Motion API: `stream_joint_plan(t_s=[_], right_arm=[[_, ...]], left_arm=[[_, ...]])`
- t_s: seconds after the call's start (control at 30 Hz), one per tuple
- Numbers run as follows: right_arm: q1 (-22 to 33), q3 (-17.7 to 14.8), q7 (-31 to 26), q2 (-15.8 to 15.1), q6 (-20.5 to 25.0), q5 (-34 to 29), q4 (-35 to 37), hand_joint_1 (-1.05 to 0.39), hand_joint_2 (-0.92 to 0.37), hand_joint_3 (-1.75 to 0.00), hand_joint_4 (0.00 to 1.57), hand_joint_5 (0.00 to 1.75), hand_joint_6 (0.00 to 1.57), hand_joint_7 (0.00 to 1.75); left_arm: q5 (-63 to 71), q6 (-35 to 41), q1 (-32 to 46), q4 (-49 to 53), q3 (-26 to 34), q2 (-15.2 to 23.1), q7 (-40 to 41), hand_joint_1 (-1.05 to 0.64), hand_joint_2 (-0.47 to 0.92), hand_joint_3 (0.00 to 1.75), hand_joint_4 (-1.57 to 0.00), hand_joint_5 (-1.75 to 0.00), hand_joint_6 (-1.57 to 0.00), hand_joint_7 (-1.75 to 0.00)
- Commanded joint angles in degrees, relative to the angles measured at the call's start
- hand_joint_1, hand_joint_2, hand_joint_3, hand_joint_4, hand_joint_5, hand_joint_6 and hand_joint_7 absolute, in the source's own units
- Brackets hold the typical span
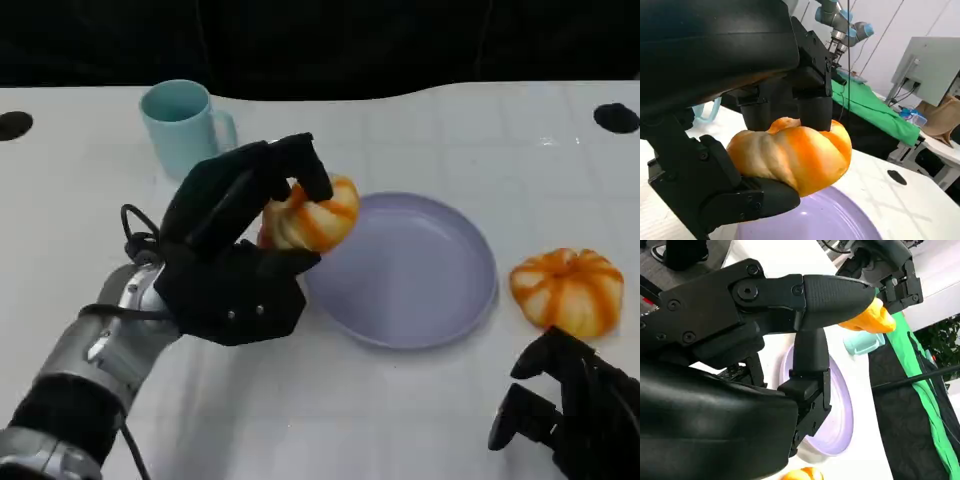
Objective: Grasp the bread from the table and place it into the plate.
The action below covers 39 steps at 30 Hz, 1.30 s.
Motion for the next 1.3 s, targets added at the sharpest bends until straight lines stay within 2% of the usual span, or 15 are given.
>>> stream_joint_plan(t_s=[0.03, 0.37, 0.47, 0.6, 0.93, 1.17, 1.3], right_arm=[[0.07, -0.31, -0.25, -0.38, 0.36, 0.58, -0.60, -0.49, -0.92, -0.45, 0.65, 1.75, 0.46, 1.68], [0.53, 0.01, -0.33, -0.21, -0.03, 0.29, -1.07, -0.50, -0.92, -0.44, 0.63, 1.75, 0.45, 1.68], [1.02, 0.37, -0.31, -0.20, -0.59, -0.23, -1.55, -0.50, -0.92, -0.44, 0.63, 1.75, 0.45, 1.68], [1.28, 0.53, -0.57, -0.22, -0.26, -0.17, -2.17, -0.50, -0.92, -0.45, 0.64, 1.75, 0.45, 1.68], [1.64, 0.83, -0.23, -0.43, -0.49, -0.04, -2.47, -0.50, -0.92, -0.47, 0.63, 1.75, 0.44, 1.71], [1.84, 0.98, -0.47, -0.40, -0.45, -0.08, -2.75, -0.50, -0.92, -0.47, 0.63, 1.75, 0.43, 1.72], [2.01, 1.04, -1.08, -0.20, -0.01, -0.06, -3.24, -0.50, -0.92, -0.46, 0.64, 1.75, 0.43, 1.71]], left_arm=[[0.47, -0.78, -2.71, 2.02, -1.19, -1.36, -0.69, -0.11, 0.37, 1.40, -0.90, -1.75, -0.71, -1.75], [0.53, -1.36, -3.67, 3.70, -2.15, -2.43, -0.14, -0.12, 0.36, 1.41, -0.92, -1.75, -0.71, -1.75], [2.86, -1.30, -6.38, 7.53, -4.43, -5.55, 2.01, -0.12, 0.37, 1.41, -0.92, -1.75, -0.71, -1.75], [4.02, -1.37, -8.47, 10.96, -5.36, -7.58, 3.17, -0.13, 0.36, 1.42, -0.93, -1.75, -0.72, -1.75], [6.16, -1.59, -12.04, 17.56, -6.89, -10.68, 6.76, -0.16, 0.40, 1.37, -0.92, -1.75, -0.71, -1.75], [7.45, -0.51, -13.47, 19.61, -7.95, -11.39, 8.16, -0.15, 0.41, 1.37, -0.93, -1.75, -0.73, -1.75], [10.24, 2.85, -14.99, 20.77, -10.22, -11.84, 9.15, -0.14, 0.50, 1.16, -0.88, -1.75, -0.66, -1.75]])
